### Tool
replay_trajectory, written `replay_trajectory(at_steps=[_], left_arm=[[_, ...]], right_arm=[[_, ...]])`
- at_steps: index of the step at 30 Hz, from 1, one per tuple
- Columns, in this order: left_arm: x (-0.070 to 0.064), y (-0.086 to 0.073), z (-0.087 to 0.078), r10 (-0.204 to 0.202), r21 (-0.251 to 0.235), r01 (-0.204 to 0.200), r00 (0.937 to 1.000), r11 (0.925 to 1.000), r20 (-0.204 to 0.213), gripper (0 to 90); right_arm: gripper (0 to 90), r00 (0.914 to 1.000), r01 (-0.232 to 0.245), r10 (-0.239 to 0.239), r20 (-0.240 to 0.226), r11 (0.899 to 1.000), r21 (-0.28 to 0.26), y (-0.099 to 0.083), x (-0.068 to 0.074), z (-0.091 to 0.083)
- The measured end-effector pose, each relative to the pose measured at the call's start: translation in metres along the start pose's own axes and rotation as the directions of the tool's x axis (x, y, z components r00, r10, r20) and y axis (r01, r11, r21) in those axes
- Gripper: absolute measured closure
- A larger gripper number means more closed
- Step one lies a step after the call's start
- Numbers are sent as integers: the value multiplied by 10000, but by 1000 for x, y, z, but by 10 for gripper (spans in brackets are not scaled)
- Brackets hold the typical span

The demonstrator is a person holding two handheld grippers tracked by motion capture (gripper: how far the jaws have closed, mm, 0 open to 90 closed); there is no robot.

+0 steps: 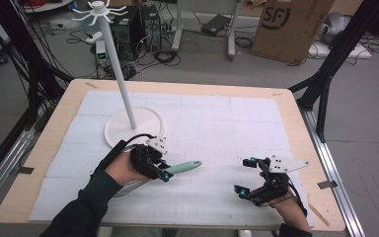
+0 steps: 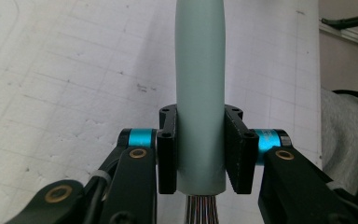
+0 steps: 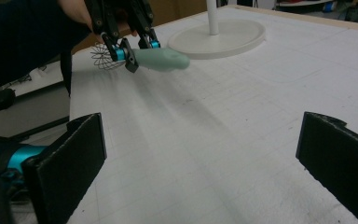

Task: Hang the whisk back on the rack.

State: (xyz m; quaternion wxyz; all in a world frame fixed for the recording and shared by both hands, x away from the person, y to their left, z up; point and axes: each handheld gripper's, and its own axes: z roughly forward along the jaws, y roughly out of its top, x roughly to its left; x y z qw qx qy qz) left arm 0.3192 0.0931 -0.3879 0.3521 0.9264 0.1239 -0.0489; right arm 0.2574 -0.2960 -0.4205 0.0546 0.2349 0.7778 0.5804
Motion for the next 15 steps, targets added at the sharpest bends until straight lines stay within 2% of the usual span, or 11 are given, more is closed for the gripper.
replay_trajectory(at_steps=[4,9,15], left_arm=[[-1,0,-6,-45,-403,49,9999,9992,101,695],[-2,-1,-14,12,-674,-3,9999,9977,128,695],[-1,-2,-26,-118,-1234,157,9994,9922,318,695]], right_arm=[[2,10000,-17,17,8,10000,-33,0,1,-1],[2,10000,-46,46,18,10000,-41,0,1,0],[2,10000,-33,33,-1,10000,-73,0,1,0]])
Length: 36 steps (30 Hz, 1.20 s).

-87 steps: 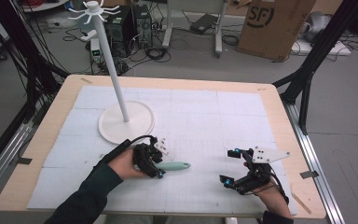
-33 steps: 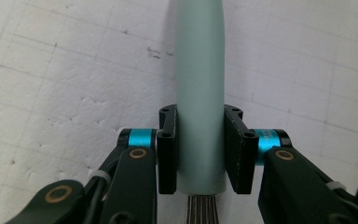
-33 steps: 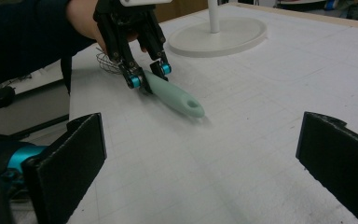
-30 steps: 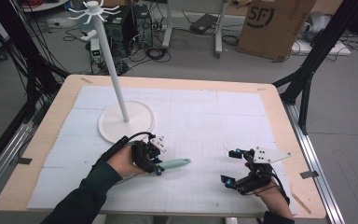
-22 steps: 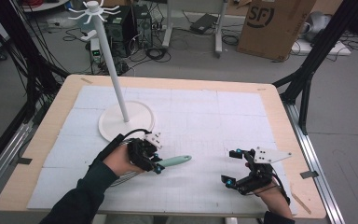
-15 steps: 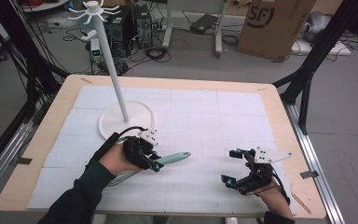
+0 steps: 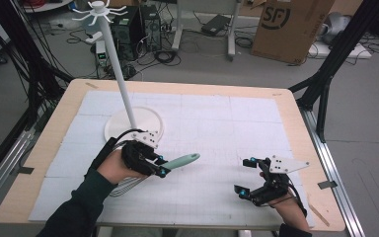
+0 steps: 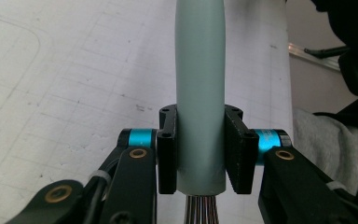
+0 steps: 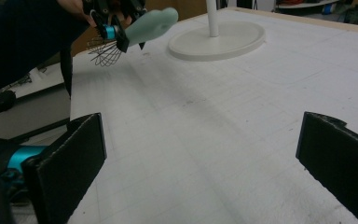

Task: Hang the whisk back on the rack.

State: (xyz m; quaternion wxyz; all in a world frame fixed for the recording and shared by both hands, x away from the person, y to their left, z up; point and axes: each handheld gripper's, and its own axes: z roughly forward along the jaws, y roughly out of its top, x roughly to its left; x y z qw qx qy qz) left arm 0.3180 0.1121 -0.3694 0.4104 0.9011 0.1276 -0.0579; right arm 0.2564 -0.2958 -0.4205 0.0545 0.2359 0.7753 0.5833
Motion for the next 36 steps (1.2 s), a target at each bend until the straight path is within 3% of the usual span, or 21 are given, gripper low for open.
replay_trajectory(at_steps=[13,22,30,36], left_arm=[[3,0,-17,-173,-787,188,9997,9967,189,695],[3,0,-28,-267,-1411,301,9993,9895,259,695],[3,-1,-51,-256,-2230,264,9997,9745,65,695],[3,-3,-70,-286,-2915,244,9995,9563,-99,695]], right_arm=[[2,10000,20,-20,4,10000,-33,-1,-1,0],[2,10000,5,-5,-24,10000,-75,0,-1,-1],[2,9999,24,-27,-102,9995,-306,1,-1,-3],[2,10000,39,-42,-86,9995,-322,1,0,-3]])
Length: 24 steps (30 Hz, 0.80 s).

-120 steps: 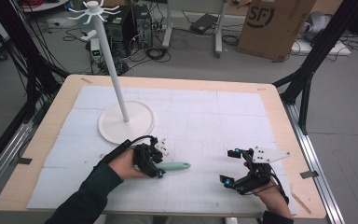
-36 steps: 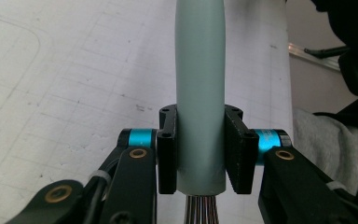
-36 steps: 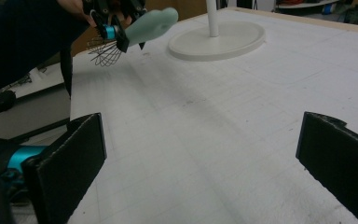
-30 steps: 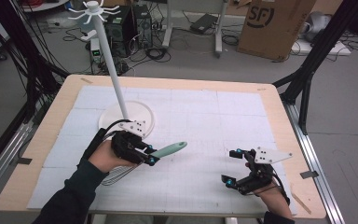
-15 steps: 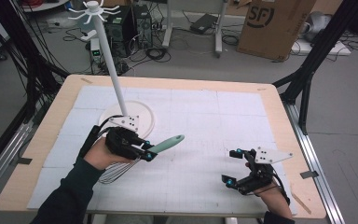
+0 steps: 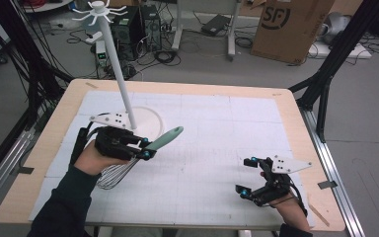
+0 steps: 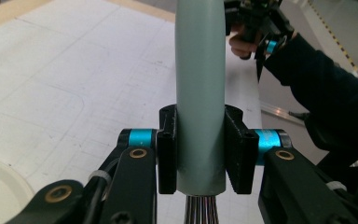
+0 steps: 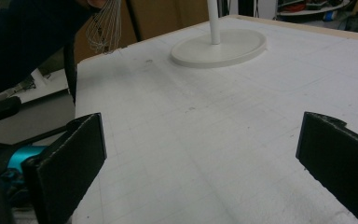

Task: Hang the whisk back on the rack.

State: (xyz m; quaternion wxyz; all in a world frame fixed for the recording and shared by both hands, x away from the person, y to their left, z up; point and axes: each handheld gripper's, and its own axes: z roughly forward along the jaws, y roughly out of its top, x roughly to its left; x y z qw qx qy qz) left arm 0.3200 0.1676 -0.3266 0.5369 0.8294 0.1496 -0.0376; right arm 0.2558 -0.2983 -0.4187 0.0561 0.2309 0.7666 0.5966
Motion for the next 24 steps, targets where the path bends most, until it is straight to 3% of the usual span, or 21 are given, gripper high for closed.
replay_trajectory(at_steps=[12,24], left_arm=[[-1,4,-22,67,-560,-85,9994,9984,-327,694],[2,6,-48,-65,-1283,-25,9976,9917,-696,694]], right_arm=[[2,10000,-23,23,-58,10000,-56,1,1,-1],[2,10000,-38,37,-86,10000,-69,1,1,0]])
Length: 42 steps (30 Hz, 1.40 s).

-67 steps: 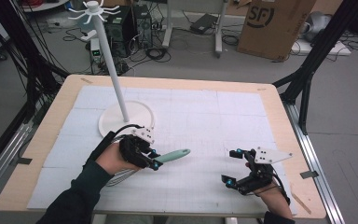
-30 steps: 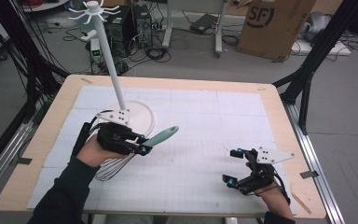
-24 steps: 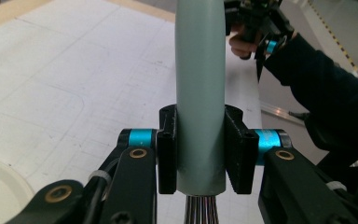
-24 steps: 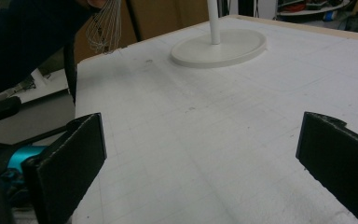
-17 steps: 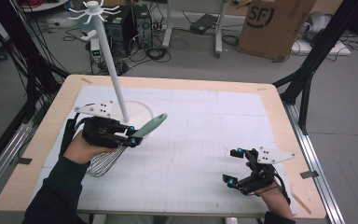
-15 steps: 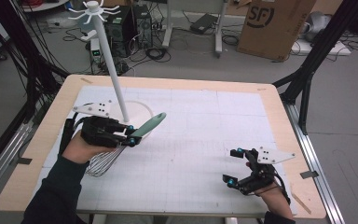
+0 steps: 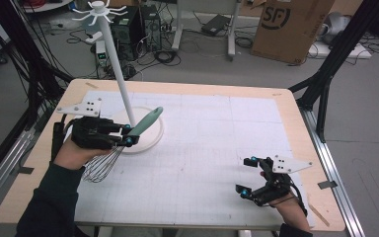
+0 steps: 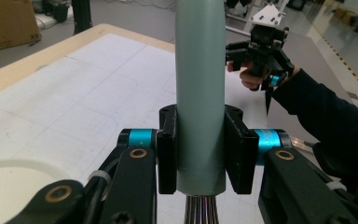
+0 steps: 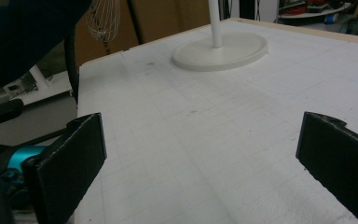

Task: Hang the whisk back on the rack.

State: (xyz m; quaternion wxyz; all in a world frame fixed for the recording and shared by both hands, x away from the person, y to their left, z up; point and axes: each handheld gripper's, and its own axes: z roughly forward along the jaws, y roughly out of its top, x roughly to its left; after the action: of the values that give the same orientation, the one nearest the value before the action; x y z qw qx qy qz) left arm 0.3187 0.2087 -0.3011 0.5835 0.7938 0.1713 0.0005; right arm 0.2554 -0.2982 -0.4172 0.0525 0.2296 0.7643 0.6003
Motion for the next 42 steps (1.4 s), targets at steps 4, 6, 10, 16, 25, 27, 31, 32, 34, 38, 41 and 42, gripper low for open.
replay_trajectory(at_steps=[4,6,10,16,25,27,31,32,34,38,41,42], left_arm=[[2,2,-8,-46,-240,43,9999,9997,-97,694],[3,3,-12,-45,-301,40,9999,9995,-149,694],[5,5,-21,-61,-471,49,9996,9989,-269,694],[6,11,-36,-54,-768,18,9989,9970,-474,694],[11,17,-61,-120,-1256,9,9961,9921,-879,694],[12,18,-65,-104,-1349,-20,9958,9909,-913,694],[15,20,-73,-187,-1547,19,9941,9880,-1071,694],[16,21,-75,-200,-1605,26,9941,9870,-1070,694],[17,22,-79,-207,-1746,13,9938,9846,-1093,694],[19,25,-85,-190,-1886,-33,9931,9820,-1160,694],[20,27,-90,-169,-1981,-72,9927,9802,-1197,694],[20,28,-91,-166,-2042,-84,9926,9789,-1206,694]], right_arm=[[1,10000,28,-28,11,10000,-25,0,0,0],[2,10000,52,-52,19,10000,-31,0,0,0],[2,10000,14,-14,17,10000,-8,0,-1,1],[2,10000,-38,38,5,10000,-1,0,0,1],[2,10000,-6,6,10,10000,33,0,-1,1],[2,10000,-9,9,6,10000,51,0,-1,2],[2,10000,5,-5,14,10000,65,0,-1,2],[2,10000,8,-8,16,10000,40,0,-1,2],[2,10000,5,-5,13,10000,45,0,-1,1],[2,10000,2,-2,3,10000,49,0,-1,1],[2,10000,58,-58,-14,9999,102,0,-1,3],[2,10000,57,-56,-22,9999,109,1,0,3]])
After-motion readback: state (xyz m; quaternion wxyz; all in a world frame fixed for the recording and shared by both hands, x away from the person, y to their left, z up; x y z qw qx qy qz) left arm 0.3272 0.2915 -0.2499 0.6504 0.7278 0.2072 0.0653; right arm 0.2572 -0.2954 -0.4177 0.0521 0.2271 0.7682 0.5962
